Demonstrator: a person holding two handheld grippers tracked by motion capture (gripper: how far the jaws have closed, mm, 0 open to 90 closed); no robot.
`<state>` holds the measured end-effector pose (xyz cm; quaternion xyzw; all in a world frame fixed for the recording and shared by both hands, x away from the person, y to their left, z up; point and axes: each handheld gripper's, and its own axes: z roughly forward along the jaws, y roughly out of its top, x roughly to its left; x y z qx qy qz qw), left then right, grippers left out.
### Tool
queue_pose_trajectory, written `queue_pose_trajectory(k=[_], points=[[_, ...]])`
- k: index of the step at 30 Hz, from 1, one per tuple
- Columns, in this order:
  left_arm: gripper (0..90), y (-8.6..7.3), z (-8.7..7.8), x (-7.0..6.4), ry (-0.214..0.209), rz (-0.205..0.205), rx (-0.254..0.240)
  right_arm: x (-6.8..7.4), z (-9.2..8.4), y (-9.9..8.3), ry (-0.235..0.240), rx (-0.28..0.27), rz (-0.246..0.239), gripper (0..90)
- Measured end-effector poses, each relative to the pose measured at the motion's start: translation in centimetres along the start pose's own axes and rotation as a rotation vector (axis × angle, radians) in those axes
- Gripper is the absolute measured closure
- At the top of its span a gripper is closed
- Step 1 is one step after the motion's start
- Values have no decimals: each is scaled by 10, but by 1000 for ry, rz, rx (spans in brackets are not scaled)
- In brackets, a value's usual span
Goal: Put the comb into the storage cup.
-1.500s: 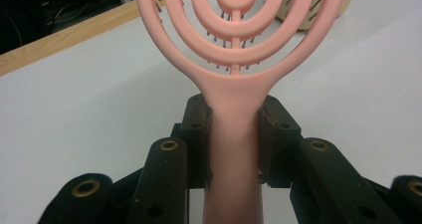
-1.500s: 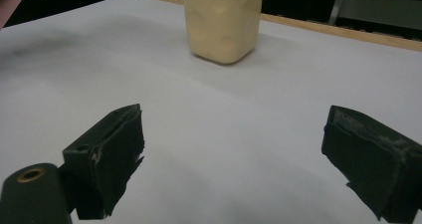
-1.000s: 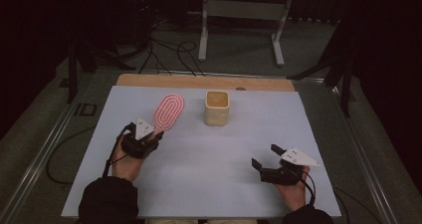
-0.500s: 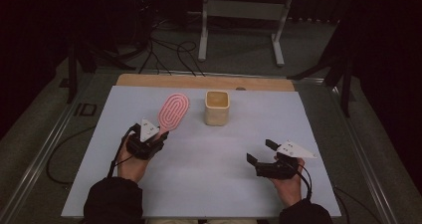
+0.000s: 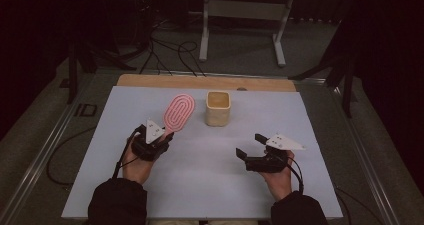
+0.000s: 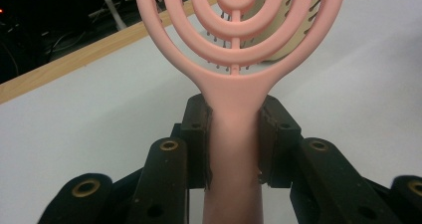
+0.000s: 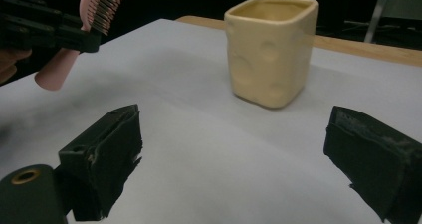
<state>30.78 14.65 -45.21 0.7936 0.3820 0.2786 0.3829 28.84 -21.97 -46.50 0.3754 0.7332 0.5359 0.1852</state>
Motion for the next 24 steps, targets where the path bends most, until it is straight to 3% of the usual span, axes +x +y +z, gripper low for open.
queue_pose_trajectory(k=[24], points=[[700,5,9,-24,-29,39,8,25,31,28,73,-19,-7,80]])
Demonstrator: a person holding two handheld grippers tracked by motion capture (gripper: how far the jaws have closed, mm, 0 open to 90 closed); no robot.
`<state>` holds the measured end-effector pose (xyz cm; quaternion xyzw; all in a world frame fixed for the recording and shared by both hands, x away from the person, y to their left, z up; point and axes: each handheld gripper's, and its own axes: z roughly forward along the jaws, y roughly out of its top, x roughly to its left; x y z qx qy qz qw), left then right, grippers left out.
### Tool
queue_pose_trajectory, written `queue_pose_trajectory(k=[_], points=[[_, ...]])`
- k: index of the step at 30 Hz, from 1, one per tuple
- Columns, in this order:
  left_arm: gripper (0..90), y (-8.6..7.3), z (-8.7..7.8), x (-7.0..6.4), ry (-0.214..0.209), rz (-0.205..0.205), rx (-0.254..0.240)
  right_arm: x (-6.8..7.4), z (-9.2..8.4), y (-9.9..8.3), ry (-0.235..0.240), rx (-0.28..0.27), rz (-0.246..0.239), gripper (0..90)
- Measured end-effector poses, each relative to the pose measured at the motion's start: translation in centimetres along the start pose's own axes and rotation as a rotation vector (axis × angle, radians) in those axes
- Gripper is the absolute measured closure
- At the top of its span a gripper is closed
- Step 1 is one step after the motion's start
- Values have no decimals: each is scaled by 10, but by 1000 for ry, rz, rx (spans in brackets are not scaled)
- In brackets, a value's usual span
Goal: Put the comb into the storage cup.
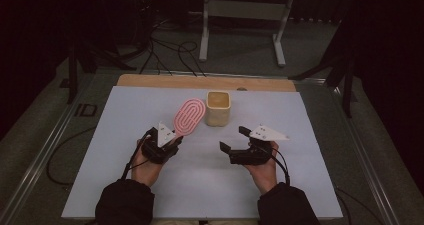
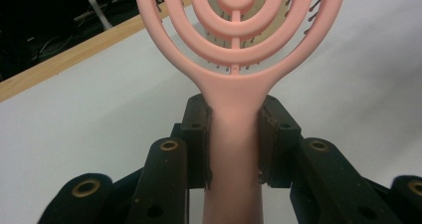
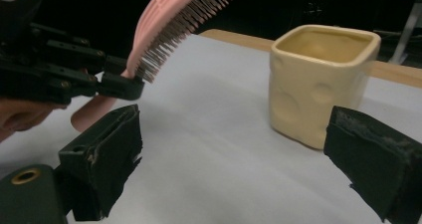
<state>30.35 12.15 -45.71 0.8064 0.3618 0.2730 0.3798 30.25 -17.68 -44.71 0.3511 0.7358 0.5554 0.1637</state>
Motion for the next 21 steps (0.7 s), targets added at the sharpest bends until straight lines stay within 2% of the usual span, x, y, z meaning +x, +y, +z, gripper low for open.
queue_pose_trajectory(k=[12,21], points=[[700,2,1,-8,-12,14,-9,5,17,10,36,-18,33,80],[700,4,1,-14,-25,29,-11,11,27,21,55,-24,28,80]])
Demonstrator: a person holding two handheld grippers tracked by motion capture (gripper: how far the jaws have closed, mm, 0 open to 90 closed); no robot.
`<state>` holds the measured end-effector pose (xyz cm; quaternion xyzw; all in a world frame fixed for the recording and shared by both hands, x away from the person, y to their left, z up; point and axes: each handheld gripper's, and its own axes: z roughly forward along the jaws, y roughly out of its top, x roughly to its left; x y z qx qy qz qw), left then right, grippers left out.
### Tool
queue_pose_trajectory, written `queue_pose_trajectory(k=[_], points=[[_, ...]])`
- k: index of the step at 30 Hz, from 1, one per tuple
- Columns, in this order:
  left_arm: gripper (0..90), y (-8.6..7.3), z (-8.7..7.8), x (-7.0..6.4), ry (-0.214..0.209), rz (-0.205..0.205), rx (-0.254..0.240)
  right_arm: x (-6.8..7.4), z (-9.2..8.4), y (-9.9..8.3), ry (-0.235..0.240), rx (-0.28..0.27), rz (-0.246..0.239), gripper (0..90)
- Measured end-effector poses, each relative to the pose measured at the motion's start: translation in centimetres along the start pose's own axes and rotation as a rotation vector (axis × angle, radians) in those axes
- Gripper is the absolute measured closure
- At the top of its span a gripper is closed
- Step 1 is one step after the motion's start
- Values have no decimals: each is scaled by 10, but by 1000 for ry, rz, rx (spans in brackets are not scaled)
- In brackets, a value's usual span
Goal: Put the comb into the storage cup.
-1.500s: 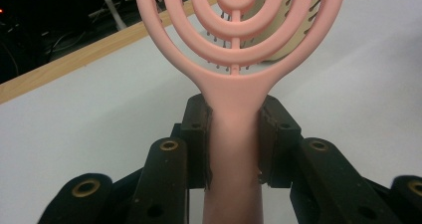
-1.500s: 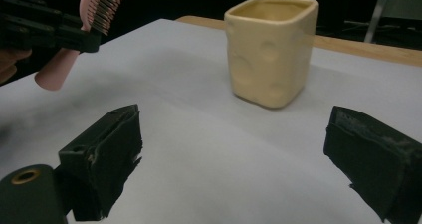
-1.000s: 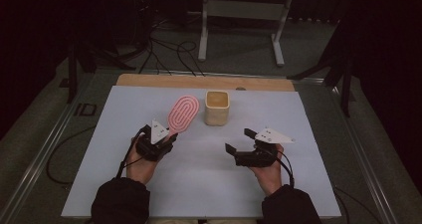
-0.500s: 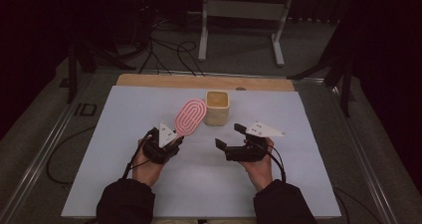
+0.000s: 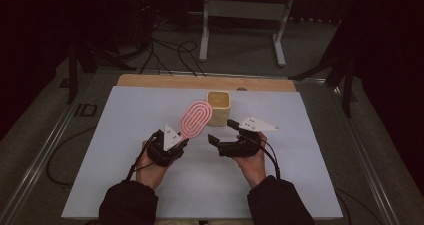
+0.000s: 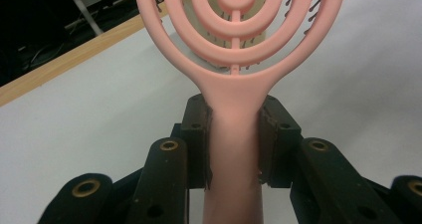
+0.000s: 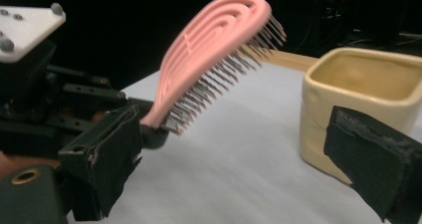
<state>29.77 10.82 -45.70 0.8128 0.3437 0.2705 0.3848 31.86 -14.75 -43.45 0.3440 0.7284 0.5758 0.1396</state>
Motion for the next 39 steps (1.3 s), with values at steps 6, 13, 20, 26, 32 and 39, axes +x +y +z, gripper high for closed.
queue_pose_trajectory(k=[6,13,20,26,32,39], points=[[700,1,-1,-3,-4,6,-8,2,7,5,11,5,4,80],[700,3,-2,-9,-11,22,-18,5,21,12,34,22,25,80],[700,5,-3,-11,-19,31,-24,6,33,12,46,40,48,82],[700,6,-4,-14,-23,35,-33,6,37,14,58,45,76,100],[700,6,-4,-18,-30,46,-38,7,39,16,79,45,83,154],[700,6,-4,-20,-33,50,-46,4,41,17,100,44,125,356]])
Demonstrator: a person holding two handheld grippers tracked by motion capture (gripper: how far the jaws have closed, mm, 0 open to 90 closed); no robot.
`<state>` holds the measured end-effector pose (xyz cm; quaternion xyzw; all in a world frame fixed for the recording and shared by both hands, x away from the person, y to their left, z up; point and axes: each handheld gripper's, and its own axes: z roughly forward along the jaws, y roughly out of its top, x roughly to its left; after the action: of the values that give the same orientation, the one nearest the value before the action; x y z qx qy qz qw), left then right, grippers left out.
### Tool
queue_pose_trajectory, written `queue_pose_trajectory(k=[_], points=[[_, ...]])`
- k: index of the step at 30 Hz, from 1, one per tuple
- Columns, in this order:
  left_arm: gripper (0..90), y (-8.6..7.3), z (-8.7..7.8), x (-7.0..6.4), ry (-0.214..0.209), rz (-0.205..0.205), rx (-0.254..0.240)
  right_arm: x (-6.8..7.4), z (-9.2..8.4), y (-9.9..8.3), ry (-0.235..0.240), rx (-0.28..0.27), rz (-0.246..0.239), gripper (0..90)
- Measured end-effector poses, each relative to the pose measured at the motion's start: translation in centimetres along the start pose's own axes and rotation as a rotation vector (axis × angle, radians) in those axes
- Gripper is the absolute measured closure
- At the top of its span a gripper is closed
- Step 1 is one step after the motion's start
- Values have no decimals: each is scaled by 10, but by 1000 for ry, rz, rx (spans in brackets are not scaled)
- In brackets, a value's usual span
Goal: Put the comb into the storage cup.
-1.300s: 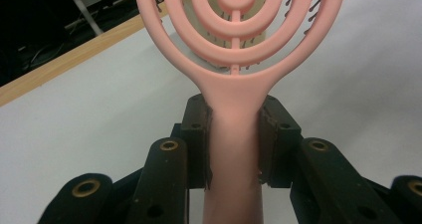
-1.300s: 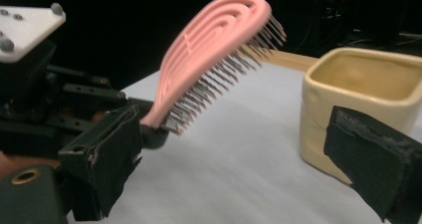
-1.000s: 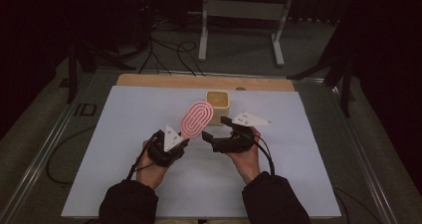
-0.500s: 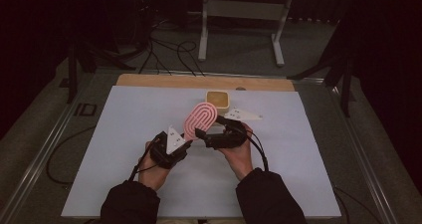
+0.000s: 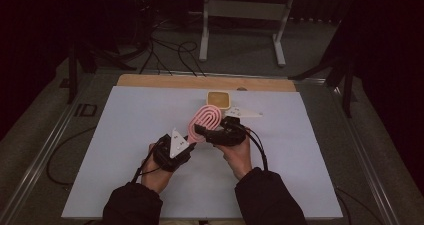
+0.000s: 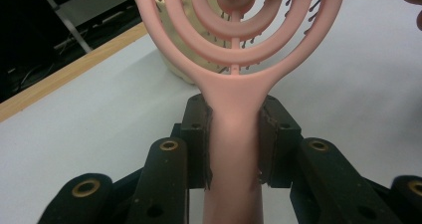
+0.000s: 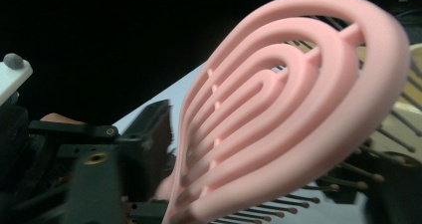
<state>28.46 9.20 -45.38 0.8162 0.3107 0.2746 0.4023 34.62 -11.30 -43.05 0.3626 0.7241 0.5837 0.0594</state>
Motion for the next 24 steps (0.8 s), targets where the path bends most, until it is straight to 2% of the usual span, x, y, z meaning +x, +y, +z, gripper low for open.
queue_pose_trajectory(k=[3,4,9,12,17,18,20,24], points=[[700,0,-1,0,1,-1,-4,-1,0,0,7,7,11,403],[700,0,-1,0,2,-4,-9,-1,1,0,15,13,17,456],[700,0,-1,1,0,-3,-9,-1,2,0,40,25,32,512],[700,-1,0,1,3,1,-4,0,3,1,67,39,61,562],[700,-2,1,2,0,-6,-1,1,4,1,91,52,87,601],[700,-2,0,2,0,-11,-4,2,5,1,114,51,108,621],[700,-2,0,3,-4,-14,-7,3,5,1,130,50,120,630],[699,-2,0,3,-10,-18,-11,3,5,2,140,50,118,633]])
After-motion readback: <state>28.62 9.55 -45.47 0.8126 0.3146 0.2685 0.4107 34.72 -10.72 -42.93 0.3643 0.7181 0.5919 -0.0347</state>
